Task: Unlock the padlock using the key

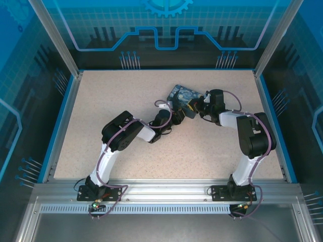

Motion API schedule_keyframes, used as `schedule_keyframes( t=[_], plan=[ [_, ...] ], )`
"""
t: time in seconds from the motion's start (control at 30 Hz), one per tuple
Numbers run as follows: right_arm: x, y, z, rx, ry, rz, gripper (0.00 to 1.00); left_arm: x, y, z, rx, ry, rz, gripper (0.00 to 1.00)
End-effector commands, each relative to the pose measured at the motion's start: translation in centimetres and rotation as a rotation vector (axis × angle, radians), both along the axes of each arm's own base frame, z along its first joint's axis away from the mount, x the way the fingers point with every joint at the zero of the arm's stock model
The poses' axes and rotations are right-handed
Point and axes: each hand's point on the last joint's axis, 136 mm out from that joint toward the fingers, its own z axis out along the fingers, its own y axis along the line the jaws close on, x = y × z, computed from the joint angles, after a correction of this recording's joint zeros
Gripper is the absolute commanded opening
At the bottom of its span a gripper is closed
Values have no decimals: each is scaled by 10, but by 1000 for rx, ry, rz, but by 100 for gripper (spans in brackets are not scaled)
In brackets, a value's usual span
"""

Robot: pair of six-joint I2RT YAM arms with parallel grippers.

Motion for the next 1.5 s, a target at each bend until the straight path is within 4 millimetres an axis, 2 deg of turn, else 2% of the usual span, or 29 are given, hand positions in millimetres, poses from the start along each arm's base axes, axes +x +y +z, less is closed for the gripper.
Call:
schedule_keyframes(
  t=[0.0,0.17,0.33,0.6,0.73,0.87,1.1,1.27,1.47],
  plan=[
    [-20,-7,-51,-47,164,-7,0,-3,-3,-11,3,16,-1,28],
    [-20,-7,-51,-46,164,-5,0,-6,-9,-7,-4,2,-18,33],
    [-19,-6,-52,-45,166,-4,0,-6,-12,-9,3,11,-20,33],
    [-20,-6,-53,-44,167,-4,0,-5,-8,-12,5,17,3,26],
    [-20,-6,-48,-36,154,1,0,-5,-5,-9,-1,12,11,17],
    [-17,-4,-29,-17,108,16,0,-6,-4,-3,-28,14,6,6],
    [-25,-1,31,-6,-31,57,0,-14,-3,11,-107,58,-13,0],
    [-64,-3,33,24,-52,78,0,-21,0,24,-175,103,-24,0],
    [-110,3,15,69,-49,113,0,-27,3,41,-269,165,-54,0]
  ],
)
